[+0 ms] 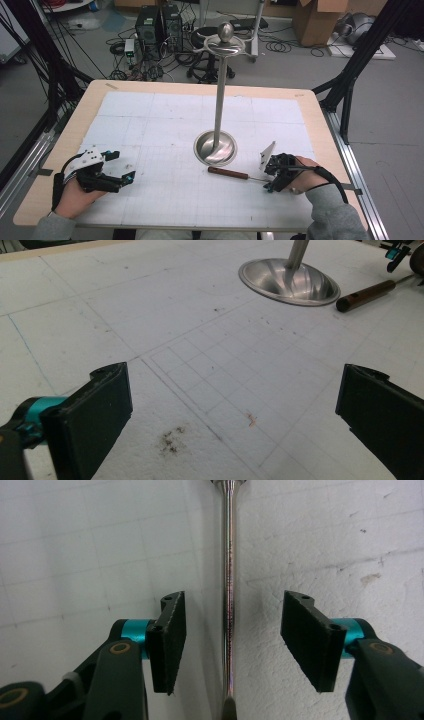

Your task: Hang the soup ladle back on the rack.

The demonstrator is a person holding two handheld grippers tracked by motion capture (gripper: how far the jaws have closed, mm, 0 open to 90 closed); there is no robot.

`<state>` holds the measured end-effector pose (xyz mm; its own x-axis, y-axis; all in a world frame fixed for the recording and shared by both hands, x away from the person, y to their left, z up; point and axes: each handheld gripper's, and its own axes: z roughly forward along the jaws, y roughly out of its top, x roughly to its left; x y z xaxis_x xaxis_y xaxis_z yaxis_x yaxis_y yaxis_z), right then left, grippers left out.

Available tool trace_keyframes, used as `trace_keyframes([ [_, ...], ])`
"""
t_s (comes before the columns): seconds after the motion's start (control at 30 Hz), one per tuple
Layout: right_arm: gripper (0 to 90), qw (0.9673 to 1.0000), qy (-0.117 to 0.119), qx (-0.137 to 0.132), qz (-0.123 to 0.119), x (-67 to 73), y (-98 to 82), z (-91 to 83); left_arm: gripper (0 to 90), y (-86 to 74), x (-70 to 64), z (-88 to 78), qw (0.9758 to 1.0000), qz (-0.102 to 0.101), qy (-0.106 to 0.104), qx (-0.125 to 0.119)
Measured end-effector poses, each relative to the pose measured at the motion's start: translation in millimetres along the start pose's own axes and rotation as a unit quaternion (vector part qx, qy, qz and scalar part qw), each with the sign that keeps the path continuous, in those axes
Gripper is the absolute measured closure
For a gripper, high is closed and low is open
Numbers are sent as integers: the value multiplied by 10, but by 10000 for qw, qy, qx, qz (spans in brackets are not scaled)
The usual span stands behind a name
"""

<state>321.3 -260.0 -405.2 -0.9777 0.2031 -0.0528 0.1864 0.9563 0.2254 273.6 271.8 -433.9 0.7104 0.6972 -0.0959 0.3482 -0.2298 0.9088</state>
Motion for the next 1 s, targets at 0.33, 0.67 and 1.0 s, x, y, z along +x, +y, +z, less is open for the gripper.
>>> trace_keyframes([
  [0.33,669,9998,-37,207,-60,18,-17,5,22,-1,-2,3,10000,5,-20,5],
  [0.67,764,9997,113,233,14,23,-73,-4,22,0,-2,-1,10000,-10,-43,15],
  [1.0,843,9998,63,169,-40,31,-93,-5,22,-6,-4,14,9999,-29,-69,90],
])
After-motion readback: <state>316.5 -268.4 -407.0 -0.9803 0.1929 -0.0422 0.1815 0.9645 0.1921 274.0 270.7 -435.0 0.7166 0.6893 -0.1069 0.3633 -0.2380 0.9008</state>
